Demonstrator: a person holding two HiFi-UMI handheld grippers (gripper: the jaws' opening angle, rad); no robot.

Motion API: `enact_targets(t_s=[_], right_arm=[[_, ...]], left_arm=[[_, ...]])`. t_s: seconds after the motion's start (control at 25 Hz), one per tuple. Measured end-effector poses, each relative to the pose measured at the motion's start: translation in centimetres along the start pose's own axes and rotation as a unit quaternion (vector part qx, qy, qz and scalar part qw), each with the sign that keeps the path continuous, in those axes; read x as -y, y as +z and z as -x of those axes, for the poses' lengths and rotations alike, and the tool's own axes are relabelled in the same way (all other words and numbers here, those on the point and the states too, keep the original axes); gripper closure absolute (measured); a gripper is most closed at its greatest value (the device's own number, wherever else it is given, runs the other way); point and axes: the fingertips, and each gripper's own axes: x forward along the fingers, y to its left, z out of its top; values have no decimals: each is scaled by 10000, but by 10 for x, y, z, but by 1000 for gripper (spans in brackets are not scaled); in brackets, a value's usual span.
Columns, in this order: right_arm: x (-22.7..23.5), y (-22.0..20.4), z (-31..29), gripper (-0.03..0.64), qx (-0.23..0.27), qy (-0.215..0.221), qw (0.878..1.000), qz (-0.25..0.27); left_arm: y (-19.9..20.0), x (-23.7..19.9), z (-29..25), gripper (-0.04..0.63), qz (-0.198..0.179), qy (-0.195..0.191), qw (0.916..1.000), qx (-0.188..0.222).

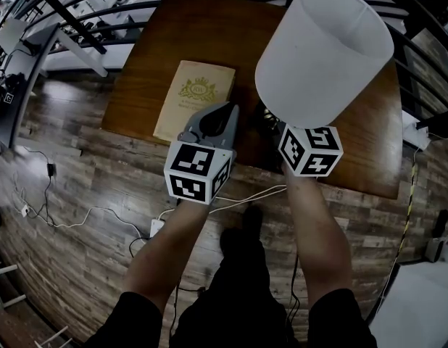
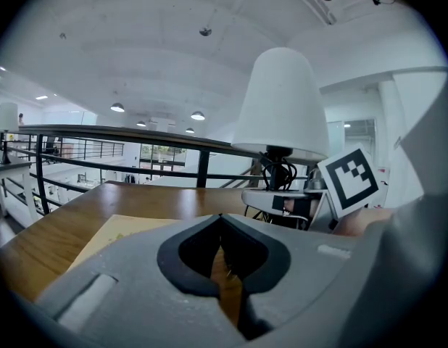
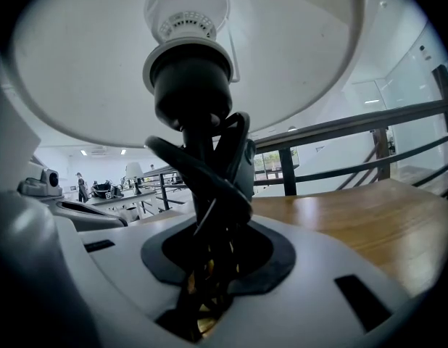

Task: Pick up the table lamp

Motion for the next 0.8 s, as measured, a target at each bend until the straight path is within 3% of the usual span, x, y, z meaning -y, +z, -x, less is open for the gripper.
enact_targets(t_s=[0.24,0.48,0.8], right_arm=[[2,6,8,514,53,62,9999,114],[1,9,11,514,-69,189,9996,-186],[-22,40,27,514,-301,394,9984,-255]], left_arm=[[5,8,2,588,-21,19,10000,14],[13,11,4,588,-10,38,10000,13],[49,14,29,588,-91,8,10000,-34]])
